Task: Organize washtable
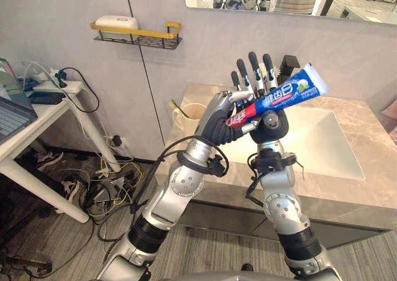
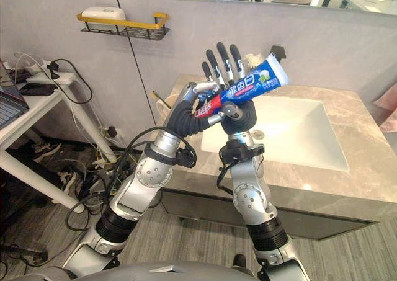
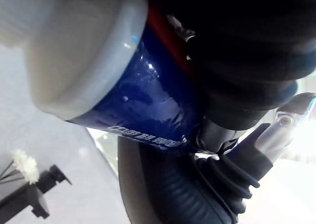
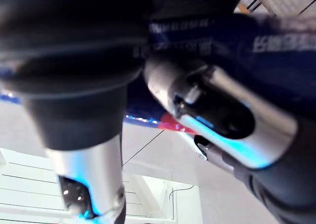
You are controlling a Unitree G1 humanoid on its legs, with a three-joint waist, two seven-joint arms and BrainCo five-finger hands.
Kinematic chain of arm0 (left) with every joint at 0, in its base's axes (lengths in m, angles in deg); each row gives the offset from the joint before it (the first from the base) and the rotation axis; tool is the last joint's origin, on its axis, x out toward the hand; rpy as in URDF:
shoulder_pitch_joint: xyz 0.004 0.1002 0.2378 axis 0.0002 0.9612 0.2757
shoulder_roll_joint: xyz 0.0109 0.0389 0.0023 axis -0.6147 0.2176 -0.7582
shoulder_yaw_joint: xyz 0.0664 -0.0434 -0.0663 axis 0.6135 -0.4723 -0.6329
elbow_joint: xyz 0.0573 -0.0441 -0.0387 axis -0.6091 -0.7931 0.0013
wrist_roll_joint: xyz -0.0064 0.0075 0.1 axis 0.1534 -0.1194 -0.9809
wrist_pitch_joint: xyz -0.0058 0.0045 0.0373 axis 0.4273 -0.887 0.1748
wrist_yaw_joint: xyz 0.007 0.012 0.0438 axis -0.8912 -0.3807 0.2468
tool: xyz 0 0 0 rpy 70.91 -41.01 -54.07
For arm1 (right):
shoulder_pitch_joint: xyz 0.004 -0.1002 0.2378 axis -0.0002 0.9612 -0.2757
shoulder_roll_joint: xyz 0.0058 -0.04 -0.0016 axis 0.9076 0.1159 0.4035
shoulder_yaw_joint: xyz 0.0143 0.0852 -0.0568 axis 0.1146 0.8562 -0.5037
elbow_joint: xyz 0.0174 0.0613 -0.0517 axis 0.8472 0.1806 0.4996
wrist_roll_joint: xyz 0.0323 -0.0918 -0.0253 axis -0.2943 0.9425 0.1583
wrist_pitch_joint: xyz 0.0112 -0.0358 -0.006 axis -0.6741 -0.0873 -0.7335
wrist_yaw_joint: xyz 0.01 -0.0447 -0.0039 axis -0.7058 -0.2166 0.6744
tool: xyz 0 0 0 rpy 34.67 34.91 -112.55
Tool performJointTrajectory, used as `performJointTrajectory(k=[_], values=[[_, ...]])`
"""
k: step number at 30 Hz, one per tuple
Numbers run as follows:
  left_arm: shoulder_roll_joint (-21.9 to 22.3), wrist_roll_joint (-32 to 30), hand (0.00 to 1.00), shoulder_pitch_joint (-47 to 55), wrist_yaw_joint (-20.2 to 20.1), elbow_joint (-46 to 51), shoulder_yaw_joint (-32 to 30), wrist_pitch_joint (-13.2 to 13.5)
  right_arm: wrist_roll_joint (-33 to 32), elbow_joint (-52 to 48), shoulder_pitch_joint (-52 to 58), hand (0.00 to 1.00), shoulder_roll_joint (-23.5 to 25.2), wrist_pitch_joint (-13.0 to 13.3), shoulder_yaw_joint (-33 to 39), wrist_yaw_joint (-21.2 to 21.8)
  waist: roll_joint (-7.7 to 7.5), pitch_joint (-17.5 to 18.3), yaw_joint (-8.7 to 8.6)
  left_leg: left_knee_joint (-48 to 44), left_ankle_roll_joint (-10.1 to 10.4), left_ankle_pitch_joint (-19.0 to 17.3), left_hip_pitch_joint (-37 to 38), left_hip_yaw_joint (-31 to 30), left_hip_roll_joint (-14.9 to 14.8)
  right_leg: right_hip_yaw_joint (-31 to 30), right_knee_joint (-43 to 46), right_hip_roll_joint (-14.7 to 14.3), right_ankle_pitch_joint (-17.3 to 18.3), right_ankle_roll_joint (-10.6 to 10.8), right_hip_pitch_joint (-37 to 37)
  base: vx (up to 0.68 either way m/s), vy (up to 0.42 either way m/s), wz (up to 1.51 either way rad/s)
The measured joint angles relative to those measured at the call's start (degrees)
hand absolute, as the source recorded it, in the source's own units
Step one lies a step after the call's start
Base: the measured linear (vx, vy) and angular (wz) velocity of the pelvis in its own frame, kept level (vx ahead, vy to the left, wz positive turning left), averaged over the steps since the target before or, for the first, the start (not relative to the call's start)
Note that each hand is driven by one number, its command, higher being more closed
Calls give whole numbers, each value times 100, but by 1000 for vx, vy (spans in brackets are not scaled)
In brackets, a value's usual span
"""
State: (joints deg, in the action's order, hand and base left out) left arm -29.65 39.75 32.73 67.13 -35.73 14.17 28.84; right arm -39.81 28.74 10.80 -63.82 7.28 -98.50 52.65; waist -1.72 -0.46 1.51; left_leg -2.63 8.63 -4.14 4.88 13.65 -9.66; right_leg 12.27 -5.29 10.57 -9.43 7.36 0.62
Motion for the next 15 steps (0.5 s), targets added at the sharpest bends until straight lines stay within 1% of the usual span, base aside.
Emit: performJointTrajectory(k=[2, 6, 9, 15], values=[[0, 0, 100, 2, -1, -6, 0, 3, 0, 3, 0, 100, -7, 0, 1, -6, -2, 13, 11, 0, 0, 0, -1, 0, 0, 0, 0, 0, 0, 0, 2, 0, 0, 0], [1, 1, 100, 149, -5, -6, 30, 92, -2, 21, 0, 100, -4, -4, 2, -47, 0, 85, 18, 0, 0, 0, -18, 1, 0, -1, 0, 0, 0, 0, 24, 0, 0, 0], [-3, 0, 100, 208, -7, -33, 128, 96, -5, 90, -2, 100, 0, 8, 10, -49, -7, 161, 48, 0, 0, 0, -23, 1, 0, 0, 0, 0, 0, 0, 26, 0, 0, 0], [-10, -5, 100, 217, -30, -113, 150, 99, -2, 166, -11, 100, 9, 23, 37, -95, -11, 166, 54, -6, 2, 1, -23, 8, -3, 3, -1, -1, 0, -1, 28, 0, 0, 0]])
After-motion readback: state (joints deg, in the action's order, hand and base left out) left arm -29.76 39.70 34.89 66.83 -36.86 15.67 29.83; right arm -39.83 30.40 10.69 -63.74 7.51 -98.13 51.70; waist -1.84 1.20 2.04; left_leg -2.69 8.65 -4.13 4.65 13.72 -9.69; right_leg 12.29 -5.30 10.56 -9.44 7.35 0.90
